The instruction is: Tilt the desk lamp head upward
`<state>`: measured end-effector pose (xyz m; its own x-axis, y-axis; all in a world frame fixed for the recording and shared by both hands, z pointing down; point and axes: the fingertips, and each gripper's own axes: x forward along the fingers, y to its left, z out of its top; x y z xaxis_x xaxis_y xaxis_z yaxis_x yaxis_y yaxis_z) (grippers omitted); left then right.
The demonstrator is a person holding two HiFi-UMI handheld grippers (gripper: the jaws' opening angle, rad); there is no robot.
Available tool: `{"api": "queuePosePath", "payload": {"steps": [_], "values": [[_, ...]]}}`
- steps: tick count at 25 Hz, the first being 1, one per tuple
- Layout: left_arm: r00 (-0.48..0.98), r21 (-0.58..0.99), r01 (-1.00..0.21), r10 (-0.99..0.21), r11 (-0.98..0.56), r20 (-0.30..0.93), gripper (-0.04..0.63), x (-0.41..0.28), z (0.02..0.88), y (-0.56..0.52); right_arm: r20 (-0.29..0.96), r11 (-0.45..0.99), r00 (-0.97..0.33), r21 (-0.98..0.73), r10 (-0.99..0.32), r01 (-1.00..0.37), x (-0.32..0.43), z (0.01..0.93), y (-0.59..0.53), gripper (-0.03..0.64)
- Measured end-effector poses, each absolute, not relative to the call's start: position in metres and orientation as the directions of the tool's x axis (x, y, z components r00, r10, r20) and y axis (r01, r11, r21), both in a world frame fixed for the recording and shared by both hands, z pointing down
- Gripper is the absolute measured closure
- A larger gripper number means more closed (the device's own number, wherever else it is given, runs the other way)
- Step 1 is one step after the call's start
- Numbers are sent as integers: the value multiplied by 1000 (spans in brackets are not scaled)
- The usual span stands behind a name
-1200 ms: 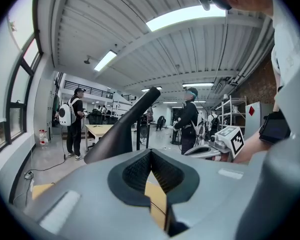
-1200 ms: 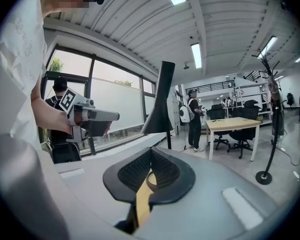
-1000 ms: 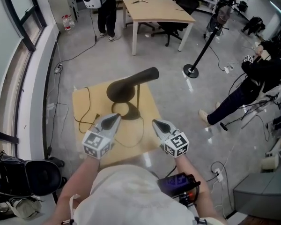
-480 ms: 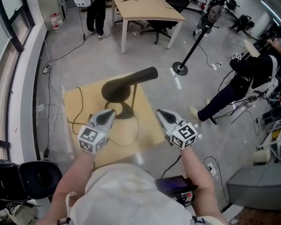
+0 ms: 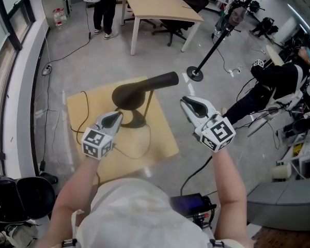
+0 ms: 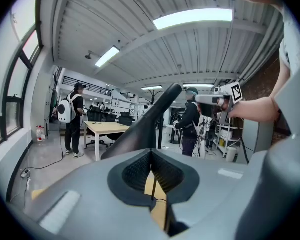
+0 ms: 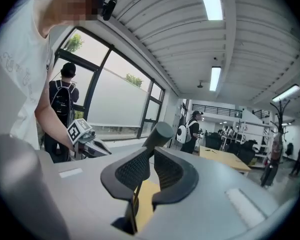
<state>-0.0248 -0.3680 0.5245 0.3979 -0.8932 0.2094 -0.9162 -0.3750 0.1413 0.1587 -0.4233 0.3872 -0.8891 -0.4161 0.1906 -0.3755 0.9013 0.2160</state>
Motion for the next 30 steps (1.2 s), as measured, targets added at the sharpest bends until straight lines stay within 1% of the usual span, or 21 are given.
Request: {"api": "queuePosePath", "payload": {"steps": [2,5,7,10,13,15,16,18,21,26,30], "values": [[384,147,-922,-897,-359,220,594,-35,528,-374,201,897,-892,273,-405,-346,151,369,-429,542],[353,155,-934,-903,-323,246,584,-48,537,-383,239,879,-889,384,-390,-283,140,349,-435,456],[336,159,-940,-904,-303,265,547,-57,544,-388,270,852,-882,472,-385,-227,132,337,-438,395],[331,170,-941,-898,-292,289,504,-67,553,-396,343,782,-853,613,-393,-114,122,327,-445,337],[341,201,-935,-895,-291,288,471,-75,556,-403,472,667,-784,738,-402,102,114,338,-451,303],[346,220,-932,-891,-289,294,448,-81,557,-408,554,611,-732,755,-396,240,108,353,-451,298],[350,227,-930,-888,-289,299,432,-84,557,-410,583,594,-712,751,-391,288,105,359,-451,296],[365,241,-923,-880,-300,304,403,-86,557,-416,617,577,-688,741,-382,343,101,367,-450,297],[408,259,-905,-862,-338,301,352,-84,557,-426,648,619,-679,701,-346,354,96,367,-452,304],[466,312,-873,-829,-374,309,302,-85,571,-438,705,795,-662,542,-255,272,84,362,-455,305],[513,394,-836,-801,-383,310,243,-90,577,-443,732,850,-642,471,-227,237,77,362,-457,308]]}}
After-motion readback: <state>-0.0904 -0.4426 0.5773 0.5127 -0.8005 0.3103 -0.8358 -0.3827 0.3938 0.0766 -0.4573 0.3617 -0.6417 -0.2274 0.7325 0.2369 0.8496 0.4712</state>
